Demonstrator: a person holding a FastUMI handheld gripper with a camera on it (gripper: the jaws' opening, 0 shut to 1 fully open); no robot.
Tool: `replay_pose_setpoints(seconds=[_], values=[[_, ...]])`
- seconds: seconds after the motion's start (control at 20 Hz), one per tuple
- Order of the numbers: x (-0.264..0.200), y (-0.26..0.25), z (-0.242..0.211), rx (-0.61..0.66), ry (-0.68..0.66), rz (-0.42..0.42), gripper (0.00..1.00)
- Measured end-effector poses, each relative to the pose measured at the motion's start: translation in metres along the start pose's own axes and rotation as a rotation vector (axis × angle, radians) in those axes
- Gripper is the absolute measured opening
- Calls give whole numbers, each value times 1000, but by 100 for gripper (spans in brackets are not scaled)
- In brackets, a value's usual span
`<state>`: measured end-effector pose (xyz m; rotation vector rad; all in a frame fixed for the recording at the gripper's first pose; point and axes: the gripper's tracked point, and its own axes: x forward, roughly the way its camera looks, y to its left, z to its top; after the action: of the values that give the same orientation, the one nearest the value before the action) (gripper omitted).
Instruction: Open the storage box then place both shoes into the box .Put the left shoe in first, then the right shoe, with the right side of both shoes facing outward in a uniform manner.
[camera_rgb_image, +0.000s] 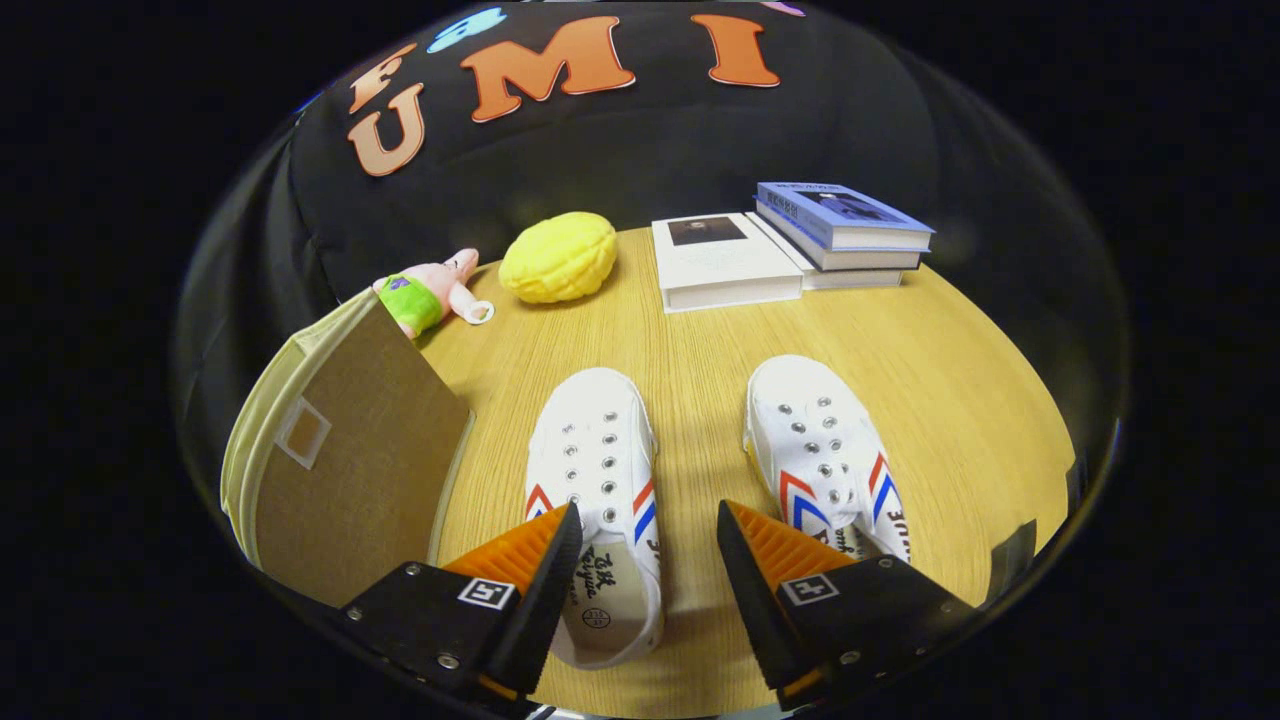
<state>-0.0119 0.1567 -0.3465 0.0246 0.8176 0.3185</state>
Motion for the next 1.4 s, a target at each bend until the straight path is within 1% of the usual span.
replay_pose_setpoints(seconds=[0.2, 0.3, 0.4, 0.45, 0.5, 0.6, 0.65, 0.7, 0.75, 0.8, 0.85, 0.9, 0.95, 1.0, 1.1, 1.15, 1.4], values=[[13, -3, -12, -1, 35, -4, 73], [16, -3, -14, 22, 47, 8, 67], [17, 1, -16, 47, 56, 44, 62], [17, 3, -17, 52, 62, 56, 54], [17, 5, -16, 49, 61, 65, 51], [17, 9, -17, 29, 66, 72, 39], [17, 11, -15, 23, 63, 74, 30], [17, 12, -15, 27, 55, 65, 27], [15, 10, -14, 45, 45, 54, 17], [15, 8, -13, 87, 40, 49, 13], [15, 9, -11, 137, 42, 52, 3], [13, 9, -12, 180, 54, 59, 1], [11, 11, -11, 203, 60, 62, 0], [6, 10, -7, 201, 52, 47, 0], [-2, 4, 6, 163, 34, -9, 0], [-5, 3, 12, 162, 25, -19, 0], [-36, 13, 52, 222, -27, -6, 0]])
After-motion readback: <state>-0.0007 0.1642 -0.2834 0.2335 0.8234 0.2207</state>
